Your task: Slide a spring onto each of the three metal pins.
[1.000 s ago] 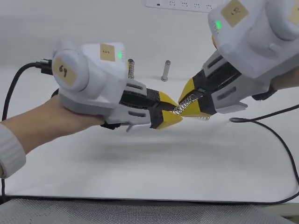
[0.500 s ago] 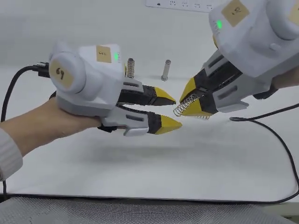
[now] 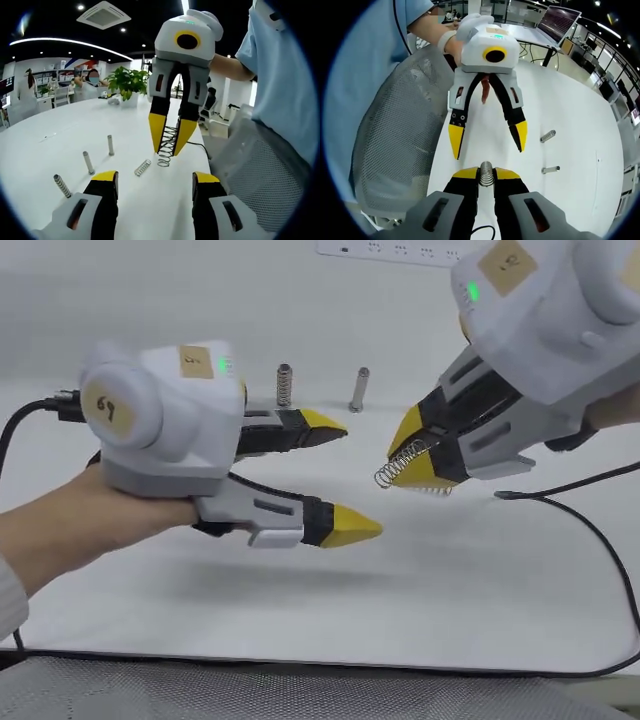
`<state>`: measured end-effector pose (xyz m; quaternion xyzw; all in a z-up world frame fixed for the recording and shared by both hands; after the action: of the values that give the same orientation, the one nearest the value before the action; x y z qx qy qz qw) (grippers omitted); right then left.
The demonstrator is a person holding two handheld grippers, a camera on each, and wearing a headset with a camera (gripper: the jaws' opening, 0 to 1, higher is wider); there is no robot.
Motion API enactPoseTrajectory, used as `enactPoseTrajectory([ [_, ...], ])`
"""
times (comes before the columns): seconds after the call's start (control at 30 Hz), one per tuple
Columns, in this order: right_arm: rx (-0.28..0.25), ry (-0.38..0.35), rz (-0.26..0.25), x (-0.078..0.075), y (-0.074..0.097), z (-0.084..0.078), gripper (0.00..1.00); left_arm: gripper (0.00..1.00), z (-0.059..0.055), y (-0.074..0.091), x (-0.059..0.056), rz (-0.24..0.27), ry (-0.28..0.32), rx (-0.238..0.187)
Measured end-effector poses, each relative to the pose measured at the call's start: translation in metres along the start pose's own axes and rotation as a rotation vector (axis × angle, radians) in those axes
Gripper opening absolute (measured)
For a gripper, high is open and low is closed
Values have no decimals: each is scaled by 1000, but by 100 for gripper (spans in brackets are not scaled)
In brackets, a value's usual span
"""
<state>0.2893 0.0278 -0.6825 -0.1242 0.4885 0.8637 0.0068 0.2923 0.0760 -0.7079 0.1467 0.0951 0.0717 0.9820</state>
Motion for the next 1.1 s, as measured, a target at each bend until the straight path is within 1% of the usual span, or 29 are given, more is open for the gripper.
enactPoseTrajectory([
  [0.1,1,5,1,1,0,0,8,55,-2,6,2,27,11,-3],
  [0.17,0,8,1,1,1,1,8,58,-5,10,5,51,29,-4],
  [0.2,-1,8,1,1,1,1,8,60,-6,12,5,56,32,-7],
  [0.27,-5,5,2,0,1,2,8,61,-8,17,6,75,42,-8],
  [0.33,-5,6,0,-1,2,2,8,64,-10,22,7,95,41,-10],
  [0.37,-5,7,0,-1,2,3,8,66,-11,25,9,114,45,-11],
  [0.43,-5,12,-1,-2,2,3,8,70,-12,28,11,128,51,-14],
  [0.73,-3,25,5,-7,1,4,8,79,-15,43,20,210,62,-16],
  [0.8,0,26,6,-9,1,4,8,82,-16,47,22,232,72,-19],
  [0.87,2,27,7,-11,0,3,8,84,-16,50,22,242,75,-25],
  [0.93,4,32,6,-15,0,3,8,88,-16,53,24,263,75,-38],
  [1.0,11,33,7,-19,0,1,8,89,-17,56,25,280,86,-39],
  [1.1,15,40,5,-23,0,1,8,89,-18,60,26,294,92,-50],
])
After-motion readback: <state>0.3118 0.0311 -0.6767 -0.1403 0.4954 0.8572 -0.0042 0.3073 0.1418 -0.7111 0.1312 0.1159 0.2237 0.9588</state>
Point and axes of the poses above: the centre of the closed fingertips' face, and the gripper's own axes: y roughly backward along the fingers, x roughly to its left, z roughly out of its top, the point moved 3 cm from there along y, roughly backward along the fingers, and after that the axes turned 12 degrees about -z, right-handed, at the moved point
